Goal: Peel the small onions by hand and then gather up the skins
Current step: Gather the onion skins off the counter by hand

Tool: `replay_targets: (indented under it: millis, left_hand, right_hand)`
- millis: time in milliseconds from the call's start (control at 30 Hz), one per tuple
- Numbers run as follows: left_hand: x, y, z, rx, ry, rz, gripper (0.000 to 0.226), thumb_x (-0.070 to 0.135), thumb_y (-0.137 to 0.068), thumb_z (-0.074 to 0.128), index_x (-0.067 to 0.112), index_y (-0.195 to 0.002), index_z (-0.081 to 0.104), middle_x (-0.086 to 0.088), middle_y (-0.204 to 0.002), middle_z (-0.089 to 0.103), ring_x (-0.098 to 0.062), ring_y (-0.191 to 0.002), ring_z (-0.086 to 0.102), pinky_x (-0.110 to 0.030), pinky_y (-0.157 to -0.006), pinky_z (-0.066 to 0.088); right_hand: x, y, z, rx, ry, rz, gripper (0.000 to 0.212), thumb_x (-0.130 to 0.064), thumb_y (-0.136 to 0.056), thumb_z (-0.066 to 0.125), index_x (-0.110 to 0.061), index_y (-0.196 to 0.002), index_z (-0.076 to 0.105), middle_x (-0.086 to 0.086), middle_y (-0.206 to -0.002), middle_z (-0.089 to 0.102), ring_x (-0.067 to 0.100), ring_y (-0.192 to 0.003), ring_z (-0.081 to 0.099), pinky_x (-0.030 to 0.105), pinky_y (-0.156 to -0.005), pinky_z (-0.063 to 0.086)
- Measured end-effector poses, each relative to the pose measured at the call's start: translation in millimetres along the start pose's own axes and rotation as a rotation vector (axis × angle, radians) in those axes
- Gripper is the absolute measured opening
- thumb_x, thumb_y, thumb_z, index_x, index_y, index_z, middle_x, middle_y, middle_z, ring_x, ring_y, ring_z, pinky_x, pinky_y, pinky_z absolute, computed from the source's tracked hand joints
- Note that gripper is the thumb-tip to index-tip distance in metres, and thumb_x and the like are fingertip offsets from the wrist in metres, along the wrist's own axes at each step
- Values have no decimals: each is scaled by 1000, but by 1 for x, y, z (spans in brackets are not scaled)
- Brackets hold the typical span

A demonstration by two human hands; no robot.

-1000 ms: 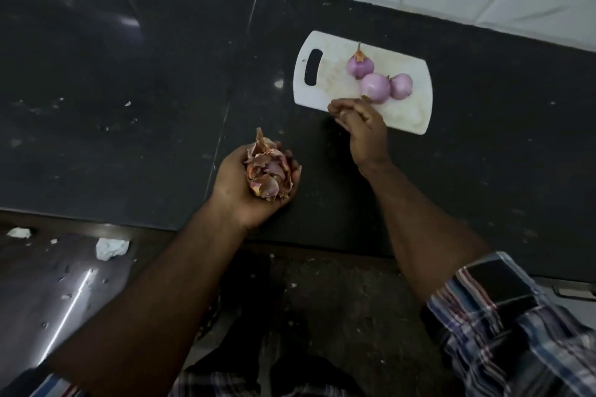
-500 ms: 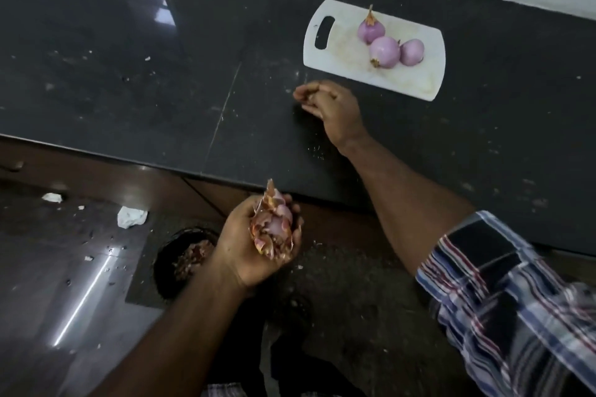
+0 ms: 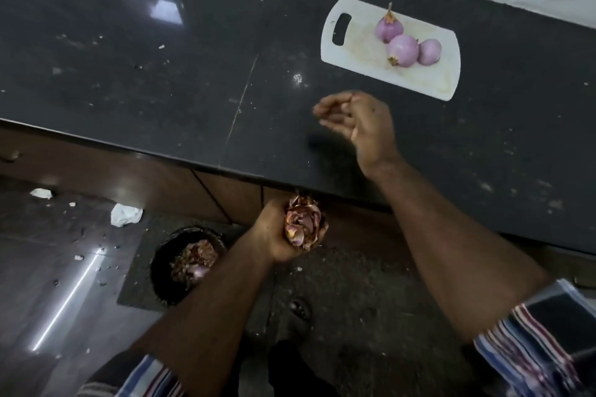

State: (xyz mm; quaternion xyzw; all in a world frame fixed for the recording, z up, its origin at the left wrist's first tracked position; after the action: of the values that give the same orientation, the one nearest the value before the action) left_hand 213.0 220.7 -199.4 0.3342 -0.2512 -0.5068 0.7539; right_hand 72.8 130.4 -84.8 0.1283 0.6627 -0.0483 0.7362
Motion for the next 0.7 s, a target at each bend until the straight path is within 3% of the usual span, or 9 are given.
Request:
replay_targets:
  millis: [100, 200, 300, 367, 467, 567, 633, 700]
  left_hand:
    - [0, -1, -1, -31, -2, -21, 22, 28, -76, 52, 12, -86, 65, -7, -79, 69, -23, -80, 62, -36, -63, 61]
    - [2, -3, -3, -49, -17, -36, 25, 29, -87, 48, 12, -85, 67, -7, -80, 71, -22, -79, 64, -34, -70, 59]
    - [4, -1, -3, -68, -37, -47, 34, 34, -94, 44, 13, -93, 70, -7, -90, 72, -22, -85, 65, -34, -71, 59]
    - [6, 2, -7, -46, -51, -60, 32, 34, -94, 45, 14, -90, 69, -5, -88, 70, -20, -85, 64, -34, -73, 58]
    - [7, 6, -10, 8, -74, -77, 29, 30, -92, 46, 14, -82, 68, -2, -81, 67, -18, -81, 63, -36, -76, 56]
    - [10, 10, -9, 24, -117, -71, 22, 29, -90, 49, 17, -88, 66, -1, -86, 66, -17, -83, 63, -30, -76, 60]
    - [13, 14, -6, -21, -97, -31, 19, 30, -99, 42, 25, -97, 60, 4, -83, 68, -10, -78, 65, -21, -76, 58]
    - [14, 21, -9, -51, -100, -30, 32, 33, -104, 37, 25, -86, 62, 8, -65, 69, -6, -58, 67, -16, -57, 55]
  right_hand:
    - [8, -7, -2, 78, 170, -22, 27, -11, -83, 45, -14, -90, 71, 10, -97, 72, 25, -101, 69, 35, -89, 56]
    - [25, 26, 31, -56, 210, -24, 29, -9, -85, 46, -13, -96, 72, 11, -103, 72, 26, -105, 69, 39, -93, 55]
    - [31, 62, 57, -250, 125, 55, 33, -6, -89, 42, 7, -106, 68, 23, -104, 71, 29, -101, 70, 42, -90, 58]
    - [22, 54, 51, -159, 83, 79, 34, -8, -88, 44, 12, -104, 66, 28, -98, 70, 31, -93, 70, 43, -85, 59]
    - [7, 21, 21, 118, 177, 27, 27, -13, -86, 50, 0, -100, 69, 15, -97, 72, 25, -96, 70, 41, -89, 58]
    - [13, 37, 51, 62, 382, -38, 24, -12, -84, 54, -10, -98, 73, 8, -100, 74, 25, -101, 69, 51, -94, 55]
    - [30, 71, 81, -46, 304, -34, 25, -4, -85, 52, -5, -97, 74, 12, -99, 75, 28, -100, 71, 49, -91, 57]
    - [35, 103, 87, 54, 370, -120, 23, 0, -86, 54, -3, -94, 75, 7, -97, 76, 19, -97, 72, 44, -89, 58]
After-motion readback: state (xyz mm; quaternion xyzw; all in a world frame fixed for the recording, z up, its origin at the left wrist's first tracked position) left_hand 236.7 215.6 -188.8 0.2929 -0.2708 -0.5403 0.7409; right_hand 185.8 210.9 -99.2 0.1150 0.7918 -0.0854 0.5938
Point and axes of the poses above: each hand's wrist, its own y-axis away from the middle knuckle, its own z-axis out of the palm, x = y × z, the point moved 5 cm from there along -y, towards the middle knuckle
